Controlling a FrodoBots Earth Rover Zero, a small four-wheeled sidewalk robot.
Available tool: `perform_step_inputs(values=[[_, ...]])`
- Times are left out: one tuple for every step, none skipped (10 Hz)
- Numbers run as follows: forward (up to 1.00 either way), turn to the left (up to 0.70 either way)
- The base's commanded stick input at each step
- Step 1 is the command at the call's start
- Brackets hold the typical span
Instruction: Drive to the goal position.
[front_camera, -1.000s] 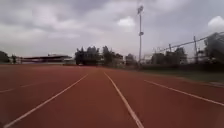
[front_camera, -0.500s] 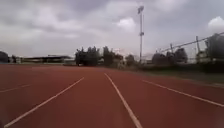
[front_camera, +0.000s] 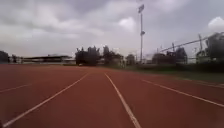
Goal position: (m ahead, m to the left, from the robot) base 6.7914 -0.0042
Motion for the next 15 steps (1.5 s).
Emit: perform_step_inputs(values=[[0.45,0.0],[0.45,0.0],[0.45,0.0],[0.45,0.0],[0.45,0.0],[0.45,0.0],[0.45,0.0],[0.45,0.0],[0.45,0.0],[0.45,0.0],[0.45,0.0],[0.45,0.0],[0.45,0.0],[0.45,0.0],[0.45,0.0]])
